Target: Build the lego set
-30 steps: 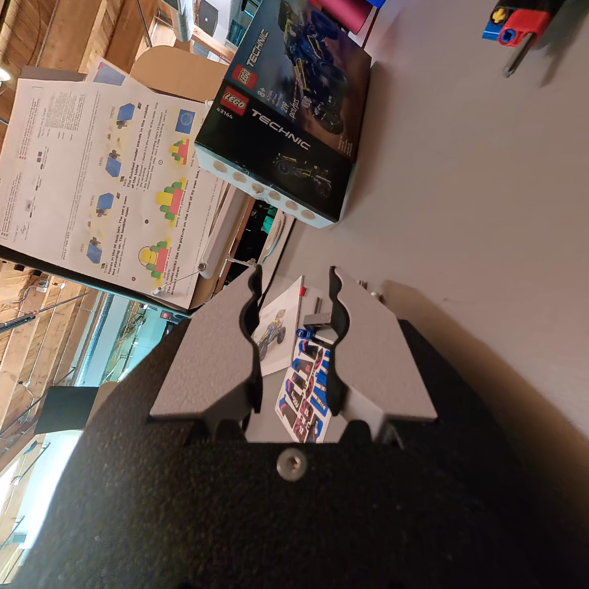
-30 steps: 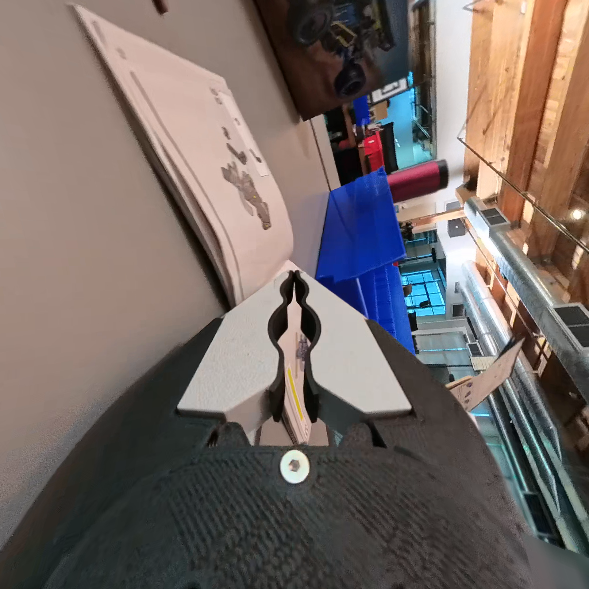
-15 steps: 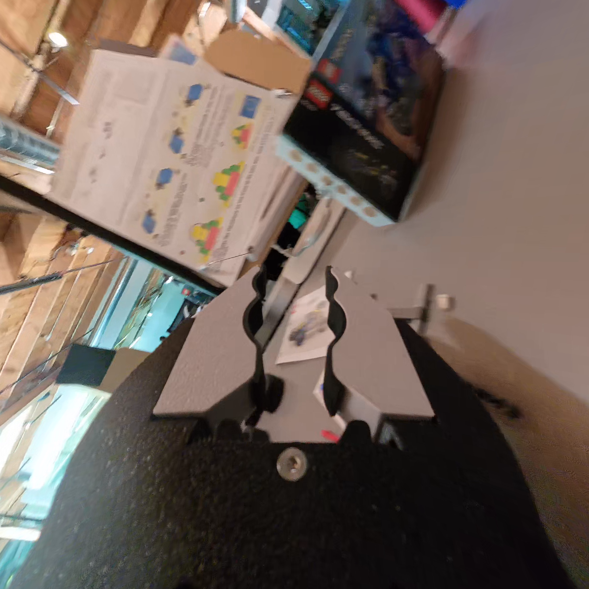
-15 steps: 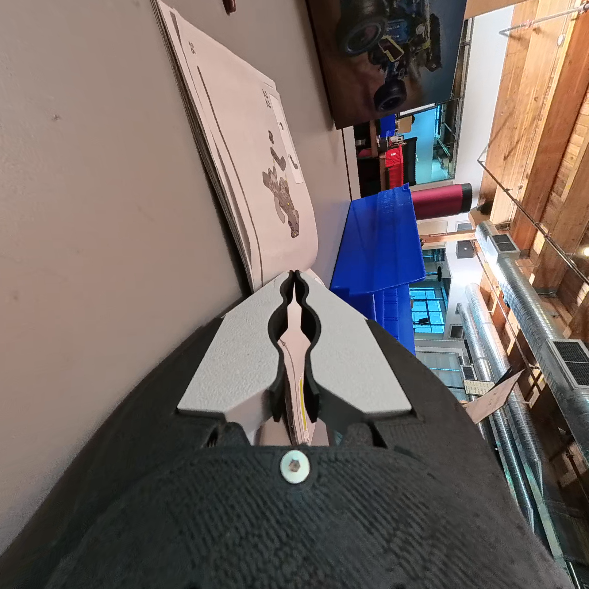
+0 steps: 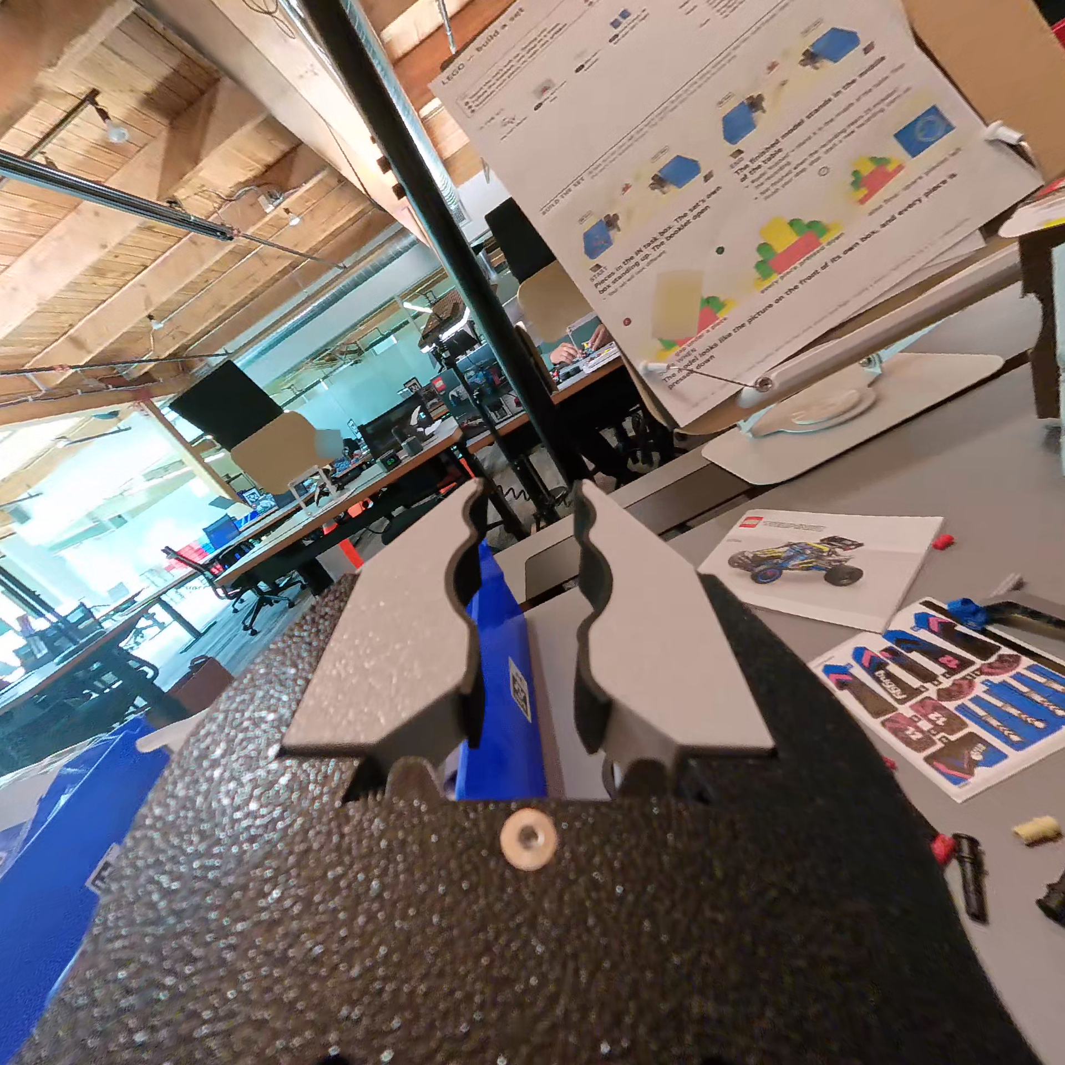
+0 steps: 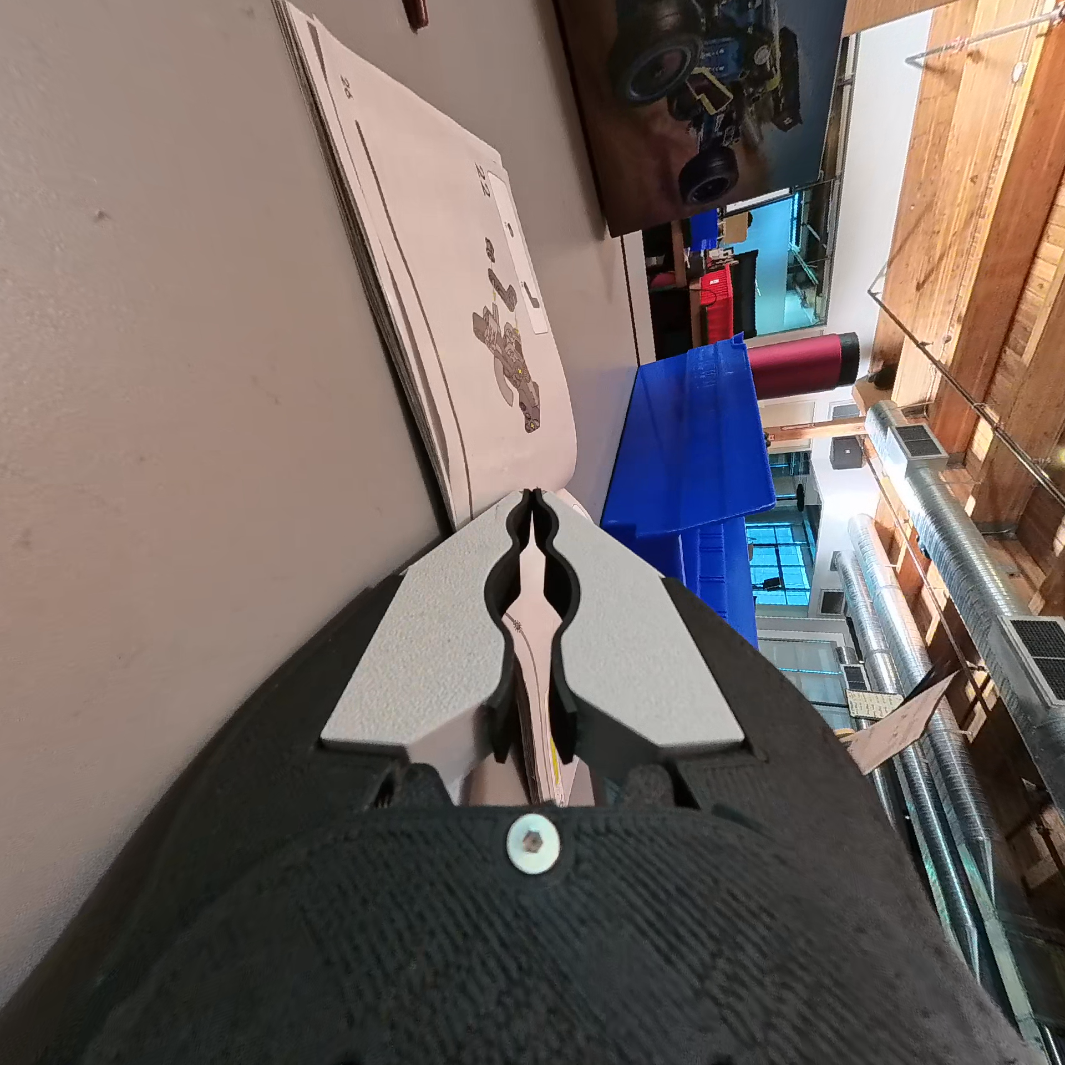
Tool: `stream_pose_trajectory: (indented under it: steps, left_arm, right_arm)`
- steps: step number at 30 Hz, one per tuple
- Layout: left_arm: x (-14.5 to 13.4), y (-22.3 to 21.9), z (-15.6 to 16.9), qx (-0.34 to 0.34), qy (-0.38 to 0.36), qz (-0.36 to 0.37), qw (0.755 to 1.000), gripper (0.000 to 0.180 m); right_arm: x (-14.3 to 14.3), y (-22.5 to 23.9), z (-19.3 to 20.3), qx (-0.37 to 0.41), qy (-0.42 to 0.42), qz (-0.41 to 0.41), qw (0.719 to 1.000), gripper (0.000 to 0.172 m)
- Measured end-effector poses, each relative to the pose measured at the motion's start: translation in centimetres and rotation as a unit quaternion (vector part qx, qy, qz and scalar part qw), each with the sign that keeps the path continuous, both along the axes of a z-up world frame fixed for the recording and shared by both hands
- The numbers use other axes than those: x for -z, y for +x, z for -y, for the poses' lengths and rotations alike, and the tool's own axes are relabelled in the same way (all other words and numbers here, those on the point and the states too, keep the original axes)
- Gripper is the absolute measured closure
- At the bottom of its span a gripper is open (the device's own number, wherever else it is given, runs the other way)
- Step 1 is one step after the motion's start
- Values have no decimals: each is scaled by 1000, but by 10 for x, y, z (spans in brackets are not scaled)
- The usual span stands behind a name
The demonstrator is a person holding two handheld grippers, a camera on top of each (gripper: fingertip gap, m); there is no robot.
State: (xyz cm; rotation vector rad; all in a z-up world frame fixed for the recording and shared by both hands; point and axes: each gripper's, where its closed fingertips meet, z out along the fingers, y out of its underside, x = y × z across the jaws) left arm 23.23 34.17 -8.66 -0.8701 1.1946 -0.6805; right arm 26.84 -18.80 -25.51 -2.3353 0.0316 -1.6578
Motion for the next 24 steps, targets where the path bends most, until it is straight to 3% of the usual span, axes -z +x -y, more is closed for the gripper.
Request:
stream_pose_trajectory:
  steps: [17, 24]
  left_arm:
    - [-1, -10, -29, -38, -17, 13, 999, 158]
    - [-16, -27, -51, -58, -40, 47, 996, 160]
  right_arm:
    - [0, 0, 0, 2, 1, 0, 1000, 172]
    - [0, 1, 2, 6, 2, 0, 1000, 172]
